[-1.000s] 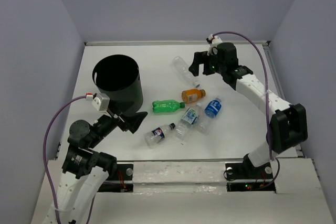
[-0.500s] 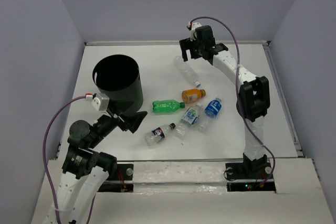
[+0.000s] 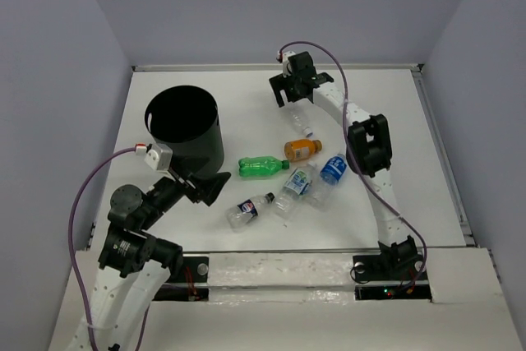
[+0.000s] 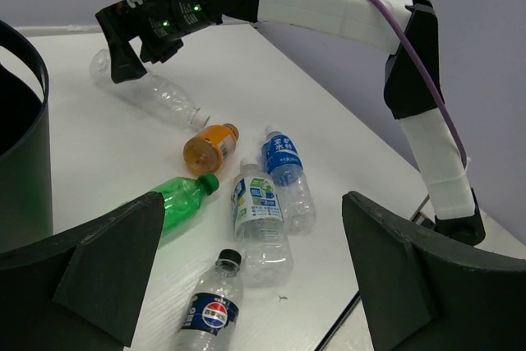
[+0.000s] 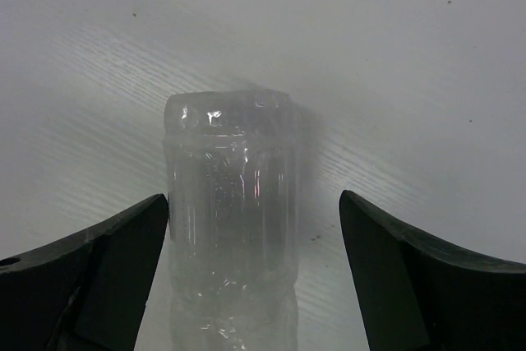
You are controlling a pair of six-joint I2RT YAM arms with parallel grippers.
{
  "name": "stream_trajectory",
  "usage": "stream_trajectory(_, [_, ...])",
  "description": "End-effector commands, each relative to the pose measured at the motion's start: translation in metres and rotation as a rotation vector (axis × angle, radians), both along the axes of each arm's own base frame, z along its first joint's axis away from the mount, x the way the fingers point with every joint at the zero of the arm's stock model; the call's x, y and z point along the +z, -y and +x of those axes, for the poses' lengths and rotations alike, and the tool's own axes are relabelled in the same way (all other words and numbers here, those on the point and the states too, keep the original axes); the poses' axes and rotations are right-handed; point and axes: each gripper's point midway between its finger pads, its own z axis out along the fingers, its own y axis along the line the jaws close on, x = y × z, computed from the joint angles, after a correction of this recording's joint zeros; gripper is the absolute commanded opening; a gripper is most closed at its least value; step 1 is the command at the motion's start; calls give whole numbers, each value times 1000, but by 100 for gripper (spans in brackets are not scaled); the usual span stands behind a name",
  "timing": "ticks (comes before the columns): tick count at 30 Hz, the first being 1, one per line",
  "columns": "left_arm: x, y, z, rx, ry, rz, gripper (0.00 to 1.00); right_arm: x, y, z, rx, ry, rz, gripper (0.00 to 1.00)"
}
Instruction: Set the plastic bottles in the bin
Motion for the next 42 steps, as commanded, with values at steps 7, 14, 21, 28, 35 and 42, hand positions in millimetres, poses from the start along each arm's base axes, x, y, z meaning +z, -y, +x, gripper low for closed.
stream_trajectory(7, [11,-2,4,7,33,-8,99,9,-23,23,51,77,30,62])
stream_trajectory(14, [40,-17,15,116,89,-12,99,79,-27,43,49,287,87,42])
stream_trajectory(21, [124,-66,13,387,230,-112,99,235,-39,17,63,516,374,38])
stream_trajectory(28, [133,-106,11,597,156,-178,99,377,-103,-83,225,687,780,36])
stream_trajectory(35, [97,-119,6,665,30,-160,99,478,-147,-170,363,897,1016,36])
stream_trajectory(42, [72,-110,0,614,-33,-146,99,463,-206,-186,450,888,1154,36])
